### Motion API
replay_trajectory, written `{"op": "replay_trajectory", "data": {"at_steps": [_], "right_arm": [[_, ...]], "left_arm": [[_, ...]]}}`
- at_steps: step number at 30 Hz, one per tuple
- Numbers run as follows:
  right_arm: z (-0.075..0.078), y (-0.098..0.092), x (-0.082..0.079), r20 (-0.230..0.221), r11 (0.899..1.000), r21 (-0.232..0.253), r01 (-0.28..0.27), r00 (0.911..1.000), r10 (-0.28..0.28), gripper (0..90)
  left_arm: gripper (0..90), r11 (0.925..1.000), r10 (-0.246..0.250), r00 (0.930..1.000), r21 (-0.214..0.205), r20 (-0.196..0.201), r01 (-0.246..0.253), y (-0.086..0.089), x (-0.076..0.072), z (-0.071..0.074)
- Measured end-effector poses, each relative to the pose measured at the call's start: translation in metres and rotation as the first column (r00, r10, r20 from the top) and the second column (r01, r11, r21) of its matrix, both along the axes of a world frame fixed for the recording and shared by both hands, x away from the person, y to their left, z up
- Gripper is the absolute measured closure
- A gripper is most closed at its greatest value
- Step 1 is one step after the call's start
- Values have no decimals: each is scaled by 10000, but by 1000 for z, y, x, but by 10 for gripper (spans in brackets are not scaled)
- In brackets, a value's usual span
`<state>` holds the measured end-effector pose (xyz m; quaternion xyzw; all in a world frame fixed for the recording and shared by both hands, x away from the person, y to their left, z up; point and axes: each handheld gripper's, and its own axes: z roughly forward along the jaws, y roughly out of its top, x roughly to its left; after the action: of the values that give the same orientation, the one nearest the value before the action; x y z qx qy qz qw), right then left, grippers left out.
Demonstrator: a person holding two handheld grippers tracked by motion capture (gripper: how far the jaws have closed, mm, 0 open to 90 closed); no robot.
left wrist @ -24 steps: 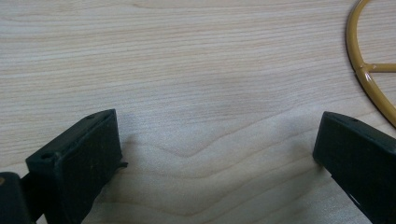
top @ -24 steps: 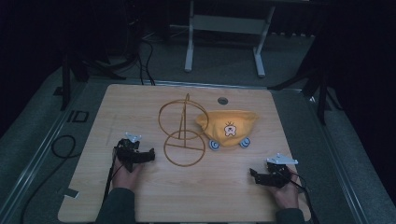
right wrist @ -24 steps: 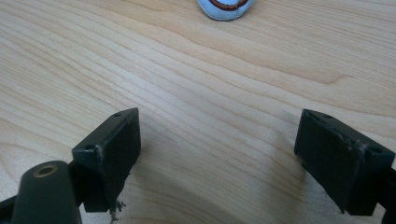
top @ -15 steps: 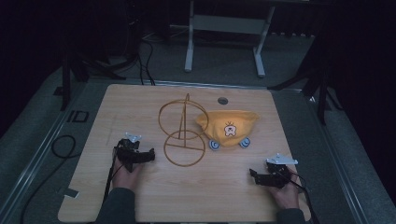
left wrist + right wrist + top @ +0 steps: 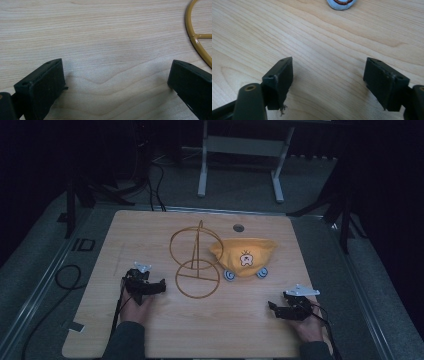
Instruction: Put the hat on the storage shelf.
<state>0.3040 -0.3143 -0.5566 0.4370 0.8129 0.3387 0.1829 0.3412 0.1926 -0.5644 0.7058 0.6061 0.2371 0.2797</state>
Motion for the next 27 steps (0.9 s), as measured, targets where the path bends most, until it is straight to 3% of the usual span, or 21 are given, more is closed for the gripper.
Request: {"op": "replay_trajectory", "data": {"at_steps": [10,15,23,27], "right_arm": [[7,2,3,-196,9976,-373,-584,9981,577,448],[15,10,6,-370,9877,-1332,-816,9963,773,475],[28,16,14,-489,9832,-1449,-1114,9932,1053,523],[36,25,21,-524,9738,-1781,-1417,9895,1344,540]], "left_arm": [[9,10000,-7,10000,6,1,7,0,0,0],[9,10000,-6,10000,7,0,6,0,0,0],[9,10000,14,10000,-18,27,-14,0,0,0],[9,10000,14,10000,-21,35,-14,0,0,0]]}}
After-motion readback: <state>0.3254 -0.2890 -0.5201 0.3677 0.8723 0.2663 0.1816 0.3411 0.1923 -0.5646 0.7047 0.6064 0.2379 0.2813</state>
